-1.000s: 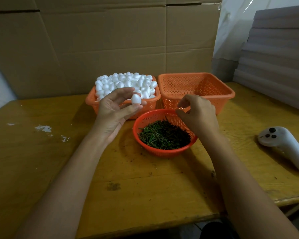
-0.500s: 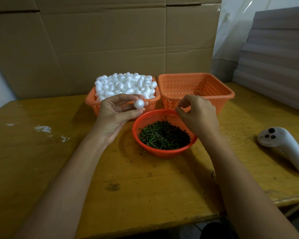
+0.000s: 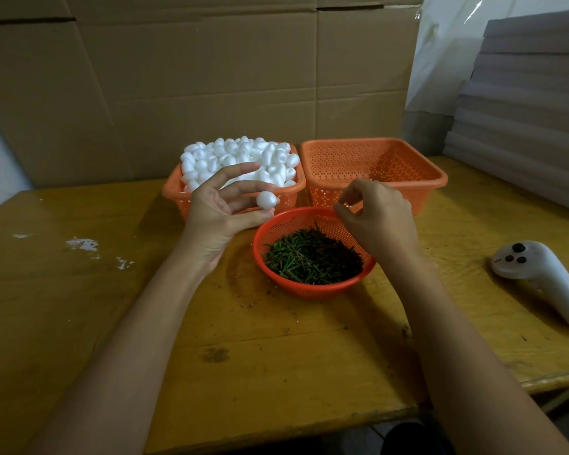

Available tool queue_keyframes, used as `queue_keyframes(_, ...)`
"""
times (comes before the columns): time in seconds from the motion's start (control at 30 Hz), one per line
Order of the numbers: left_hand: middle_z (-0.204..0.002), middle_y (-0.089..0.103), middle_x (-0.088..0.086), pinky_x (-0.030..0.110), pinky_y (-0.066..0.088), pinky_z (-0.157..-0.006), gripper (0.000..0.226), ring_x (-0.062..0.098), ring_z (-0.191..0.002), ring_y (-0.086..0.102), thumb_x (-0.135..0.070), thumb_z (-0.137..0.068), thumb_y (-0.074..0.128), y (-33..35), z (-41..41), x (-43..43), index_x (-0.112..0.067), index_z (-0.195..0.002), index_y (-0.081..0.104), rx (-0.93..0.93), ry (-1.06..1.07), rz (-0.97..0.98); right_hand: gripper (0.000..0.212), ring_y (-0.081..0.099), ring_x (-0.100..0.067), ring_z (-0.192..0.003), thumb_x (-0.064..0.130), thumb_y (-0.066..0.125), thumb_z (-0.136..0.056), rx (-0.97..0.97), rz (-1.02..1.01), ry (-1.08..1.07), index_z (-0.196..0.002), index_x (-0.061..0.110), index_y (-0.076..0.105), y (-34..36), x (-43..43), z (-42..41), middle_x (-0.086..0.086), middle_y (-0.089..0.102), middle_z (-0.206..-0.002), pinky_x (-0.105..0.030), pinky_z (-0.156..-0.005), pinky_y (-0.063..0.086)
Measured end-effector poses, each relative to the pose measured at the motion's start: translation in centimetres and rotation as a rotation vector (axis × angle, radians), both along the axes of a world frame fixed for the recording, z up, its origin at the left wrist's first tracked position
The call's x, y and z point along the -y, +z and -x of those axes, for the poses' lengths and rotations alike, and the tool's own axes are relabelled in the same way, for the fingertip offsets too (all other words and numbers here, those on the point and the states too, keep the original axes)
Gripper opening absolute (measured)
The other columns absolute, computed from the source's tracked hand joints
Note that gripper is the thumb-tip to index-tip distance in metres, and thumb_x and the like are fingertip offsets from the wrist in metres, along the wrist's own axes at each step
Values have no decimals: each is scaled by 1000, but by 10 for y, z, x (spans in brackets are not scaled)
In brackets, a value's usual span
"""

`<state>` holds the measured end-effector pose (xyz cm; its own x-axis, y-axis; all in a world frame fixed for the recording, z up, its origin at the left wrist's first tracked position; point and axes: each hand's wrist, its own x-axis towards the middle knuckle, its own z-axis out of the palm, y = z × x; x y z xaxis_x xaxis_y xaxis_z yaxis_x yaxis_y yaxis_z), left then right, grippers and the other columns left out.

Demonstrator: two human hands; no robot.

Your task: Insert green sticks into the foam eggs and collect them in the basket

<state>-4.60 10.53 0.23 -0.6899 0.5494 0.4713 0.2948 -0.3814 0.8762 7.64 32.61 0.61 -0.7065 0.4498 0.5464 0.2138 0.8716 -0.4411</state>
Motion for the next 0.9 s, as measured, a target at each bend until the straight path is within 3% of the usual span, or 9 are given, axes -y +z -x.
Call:
queue_keyframes(0.27, -120, 77, 14, 41, 62, -92, 64, 36, -111, 75, -4, -74, 92, 0, 1, 0, -24, -130, 70, 13, 0, -6, 12, 67, -17, -87, 37, 70, -95, -2, -7, 0, -100, 27, 68, 0, 0, 0, 6, 68, -104, -42, -80, 57)
queue_keyframes(0.43, -120, 76, 17, 35, 62, -88, 55, 37, -106, 77, -5, -76, 89, 1, -1, -1, -13, -127, 69, 24, 1, -26, 12, 66, -16, -87, 37, 70, -95, -8, -13, 3, -101, 27, 68, 0, 0, -1, 7, 68, -104, -40, -79, 57)
queue_keyframes(0.6, -122, 76, 15, 32, 62, -87, 46, 37, -106, 77, -7, -76, 89, 3, -3, -1, -20, -118, 75, 78, -17, -81, 12, 67, -16, -87, 37, 69, -96, 1, -6, 7, -102, 26, 69, 0, -1, 0, 6, 69, -105, -40, -79, 57)
queue_keyframes(0.9, -119, 75, 18, 32, 62, -84, 57, 40, -108, 75, -4, -79, 86, 3, -1, -1, -17, -132, 67, 131, -30, -118, 13, 66, -17, -92, 36, 70, -96, 8, 1, 11, -103, 26, 69, -1, -2, 0, 5, 68, -105, -42, -81, 57)
